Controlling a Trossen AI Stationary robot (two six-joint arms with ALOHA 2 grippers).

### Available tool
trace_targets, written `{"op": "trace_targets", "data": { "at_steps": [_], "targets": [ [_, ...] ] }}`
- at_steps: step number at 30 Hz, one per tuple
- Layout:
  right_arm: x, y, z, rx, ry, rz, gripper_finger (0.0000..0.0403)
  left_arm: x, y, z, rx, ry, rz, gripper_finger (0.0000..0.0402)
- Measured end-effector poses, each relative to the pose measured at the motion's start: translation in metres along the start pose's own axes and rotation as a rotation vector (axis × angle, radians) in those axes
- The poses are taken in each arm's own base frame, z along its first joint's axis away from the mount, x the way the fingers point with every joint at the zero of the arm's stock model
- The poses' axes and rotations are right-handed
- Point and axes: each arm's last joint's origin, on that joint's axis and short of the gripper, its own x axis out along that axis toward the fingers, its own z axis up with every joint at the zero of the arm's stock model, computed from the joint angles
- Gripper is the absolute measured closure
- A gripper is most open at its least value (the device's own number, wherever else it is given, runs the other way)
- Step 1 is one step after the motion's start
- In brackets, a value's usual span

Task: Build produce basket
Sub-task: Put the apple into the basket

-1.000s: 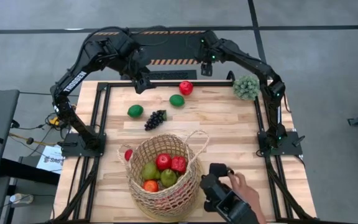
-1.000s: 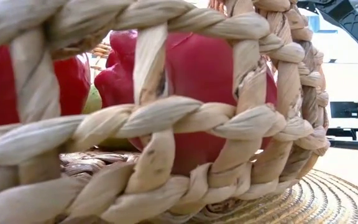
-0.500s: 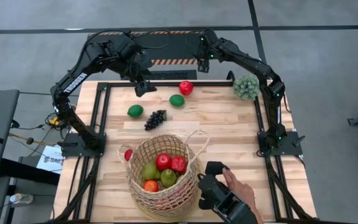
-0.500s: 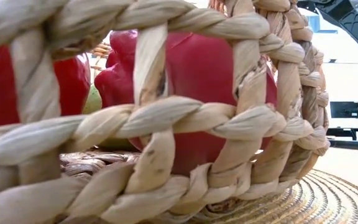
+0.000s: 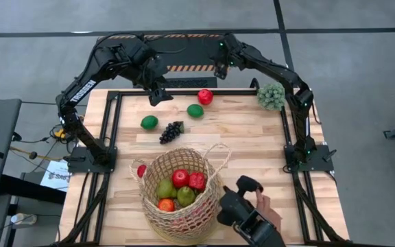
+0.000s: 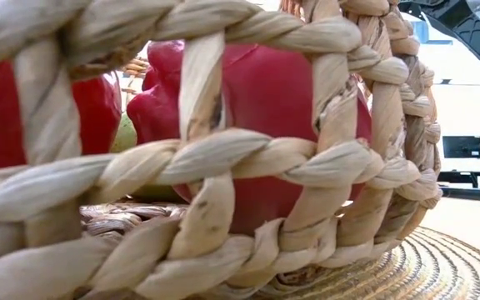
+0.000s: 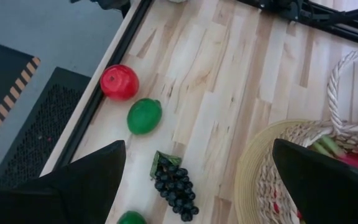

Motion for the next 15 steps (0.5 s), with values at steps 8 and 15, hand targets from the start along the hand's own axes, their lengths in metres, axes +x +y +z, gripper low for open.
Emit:
{"op": "trace_targets", "data": {
  "at_steps": [8, 15],
  "targets": [
    [0.014, -0.008, -0.021, 0.100, -0.027, 0.334, 0.0014, 0.000, 0.000, 0.000, 0.007, 0.001, 0.003, 0.0012],
    [0.011, -0.008, -0.017, 0.053, -0.251, 0.618, 0.0017, 0.000, 0.000, 0.000, 0.007, 0.000, 0.003, 0.0012]
  ]
}}
